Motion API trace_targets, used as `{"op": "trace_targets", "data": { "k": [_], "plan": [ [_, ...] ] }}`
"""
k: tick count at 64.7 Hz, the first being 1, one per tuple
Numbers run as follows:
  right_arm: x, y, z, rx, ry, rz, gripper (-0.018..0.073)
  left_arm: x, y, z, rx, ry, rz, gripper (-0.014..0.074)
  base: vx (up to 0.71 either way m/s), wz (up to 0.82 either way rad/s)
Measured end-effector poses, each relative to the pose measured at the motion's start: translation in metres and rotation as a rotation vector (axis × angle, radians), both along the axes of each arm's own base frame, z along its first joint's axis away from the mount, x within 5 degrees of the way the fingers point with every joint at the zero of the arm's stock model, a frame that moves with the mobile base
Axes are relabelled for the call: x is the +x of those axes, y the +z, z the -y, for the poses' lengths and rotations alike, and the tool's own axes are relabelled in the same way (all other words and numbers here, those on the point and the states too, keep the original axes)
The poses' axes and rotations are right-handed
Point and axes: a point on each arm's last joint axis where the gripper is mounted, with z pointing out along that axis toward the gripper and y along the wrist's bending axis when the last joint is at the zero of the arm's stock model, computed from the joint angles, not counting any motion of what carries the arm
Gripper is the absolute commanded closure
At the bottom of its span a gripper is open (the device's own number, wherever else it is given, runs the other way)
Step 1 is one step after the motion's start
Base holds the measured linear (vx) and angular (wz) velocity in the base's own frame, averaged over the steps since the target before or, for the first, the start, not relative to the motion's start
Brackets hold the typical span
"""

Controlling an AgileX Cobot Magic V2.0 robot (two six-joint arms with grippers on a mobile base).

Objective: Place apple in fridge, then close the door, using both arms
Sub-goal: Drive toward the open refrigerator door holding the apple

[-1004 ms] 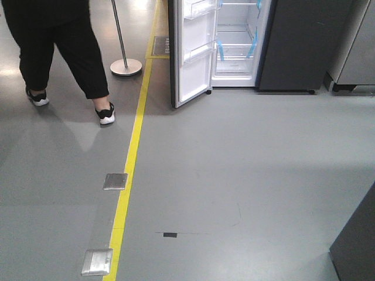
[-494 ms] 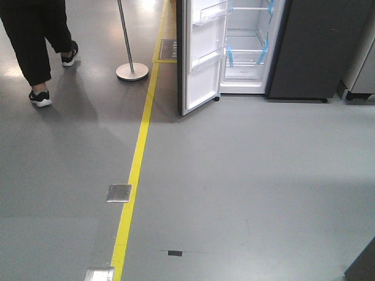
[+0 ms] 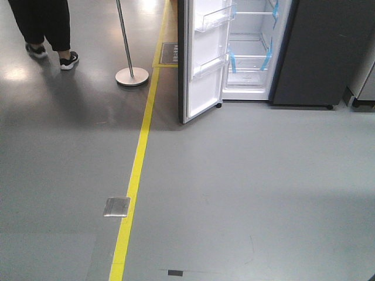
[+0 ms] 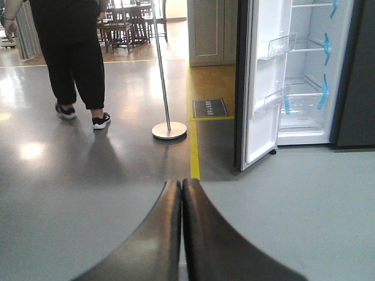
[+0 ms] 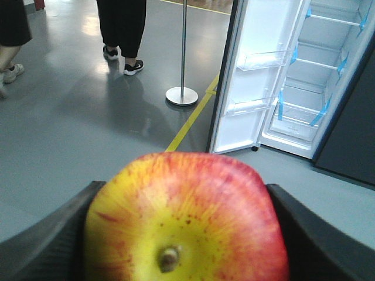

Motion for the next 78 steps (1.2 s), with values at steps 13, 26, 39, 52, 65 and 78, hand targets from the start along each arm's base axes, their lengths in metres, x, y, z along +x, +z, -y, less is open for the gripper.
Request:
{"op": "trace_targets", "data": {
  "k": [13, 26, 39, 52, 65, 78],
  "plan": [
    [0.0, 0.0, 0.0, 0.0, 0.0, 0.0, 0.0461, 0.0, 0.0, 0.0, 0.0, 0.0, 0.0, 0.0602, 0.2, -0.01],
    [0.0, 0.0, 0.0, 0.0, 0.0, 0.0, 0.0461, 0.0, 0.0, 0.0, 0.0, 0.0, 0.0, 0.0602, 0.2, -0.03],
    [0.0, 0.0, 0.0, 0.0, 0.0, 0.0, 0.0461, 0.0, 0.0, 0.0, 0.0, 0.0, 0.0, 0.0602, 0.2, -0.05],
    [0.0, 0.0, 0.0, 0.0, 0.0, 0.0, 0.0461, 0.0, 0.0, 0.0, 0.0, 0.0, 0.0, 0.0602, 0.19, -0.04],
    [0.0, 0.0, 0.0, 0.0, 0.0, 0.0, 0.0461, 0.0, 0.0, 0.0, 0.0, 0.0, 0.0, 0.0602, 0.19, -0.02],
    [0.0, 0.0, 0.0, 0.0, 0.0, 0.0, 0.0461, 0.0, 0.0, 0.0, 0.0, 0.0, 0.0, 0.0602, 0.19, -0.01]
  ]
}}
